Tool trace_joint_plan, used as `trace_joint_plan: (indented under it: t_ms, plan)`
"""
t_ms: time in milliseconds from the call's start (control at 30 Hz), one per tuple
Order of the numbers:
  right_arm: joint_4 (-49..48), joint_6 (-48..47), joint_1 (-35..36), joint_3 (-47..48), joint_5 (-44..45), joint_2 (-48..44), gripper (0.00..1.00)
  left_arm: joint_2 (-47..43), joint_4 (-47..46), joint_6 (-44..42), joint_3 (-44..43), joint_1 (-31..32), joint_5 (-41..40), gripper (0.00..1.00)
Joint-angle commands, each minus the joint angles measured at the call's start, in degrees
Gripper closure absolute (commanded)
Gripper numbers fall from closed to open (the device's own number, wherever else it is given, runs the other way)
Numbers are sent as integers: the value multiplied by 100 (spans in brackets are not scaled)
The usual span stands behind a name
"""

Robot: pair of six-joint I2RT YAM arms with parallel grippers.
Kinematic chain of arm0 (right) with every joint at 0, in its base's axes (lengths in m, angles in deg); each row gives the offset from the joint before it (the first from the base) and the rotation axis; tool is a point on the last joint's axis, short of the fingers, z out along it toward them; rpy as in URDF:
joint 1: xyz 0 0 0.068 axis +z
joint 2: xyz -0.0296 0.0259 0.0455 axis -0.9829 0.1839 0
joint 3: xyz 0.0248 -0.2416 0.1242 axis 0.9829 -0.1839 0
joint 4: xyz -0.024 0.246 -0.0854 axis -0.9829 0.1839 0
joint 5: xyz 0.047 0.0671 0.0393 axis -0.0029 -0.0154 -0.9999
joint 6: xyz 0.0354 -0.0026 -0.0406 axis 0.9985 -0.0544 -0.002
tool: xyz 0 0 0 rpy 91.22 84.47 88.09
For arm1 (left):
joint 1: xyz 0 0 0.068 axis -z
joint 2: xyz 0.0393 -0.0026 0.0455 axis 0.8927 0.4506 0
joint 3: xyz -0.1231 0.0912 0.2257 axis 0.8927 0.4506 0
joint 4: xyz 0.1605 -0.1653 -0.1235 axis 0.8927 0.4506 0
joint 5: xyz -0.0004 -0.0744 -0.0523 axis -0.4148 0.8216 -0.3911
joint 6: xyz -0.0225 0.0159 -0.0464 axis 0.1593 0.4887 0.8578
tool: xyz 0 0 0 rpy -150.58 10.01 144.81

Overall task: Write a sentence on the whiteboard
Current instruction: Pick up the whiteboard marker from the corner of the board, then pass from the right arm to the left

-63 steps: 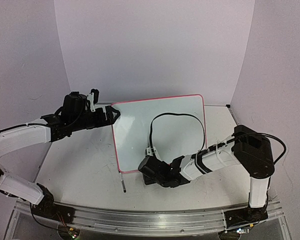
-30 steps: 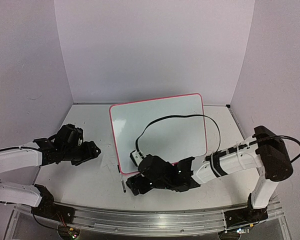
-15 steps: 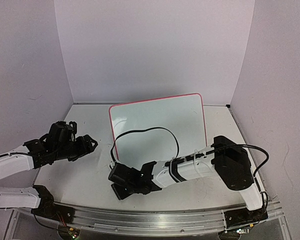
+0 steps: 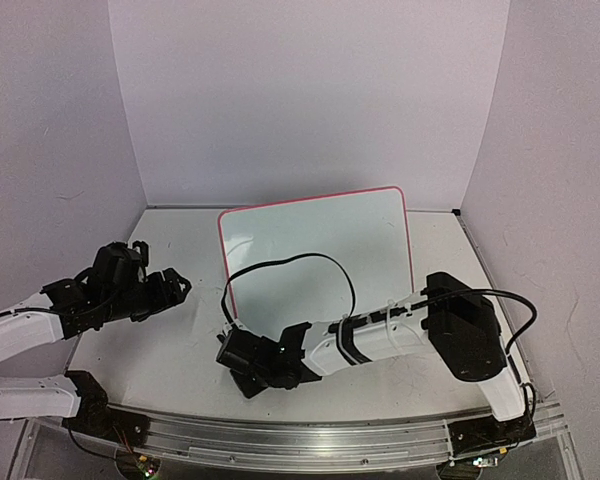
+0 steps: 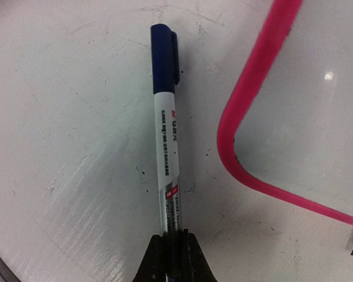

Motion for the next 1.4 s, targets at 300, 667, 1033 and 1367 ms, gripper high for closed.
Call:
trace_joint_plan:
  t_ms: [300,667,1033,1367]
  plan:
    - [-1532,-1936,41,-1621,-558,-2197,100,-316,252,-571,-1176,15,-370,1]
    - [-1900,-3538,-390,-3216,-492,-4267,100,994,-1029,-1516,-2026,184,3491,8]
    - [-2147,-3871,-1089,-4248,-1333,-5592,100,2275,-1809,-1287,-2249,927,4887,19]
    - [-2186,-3960,-1094,-4317,-1352,-5687,100,2811,-1884,-1103,-2576,1083,5144,49]
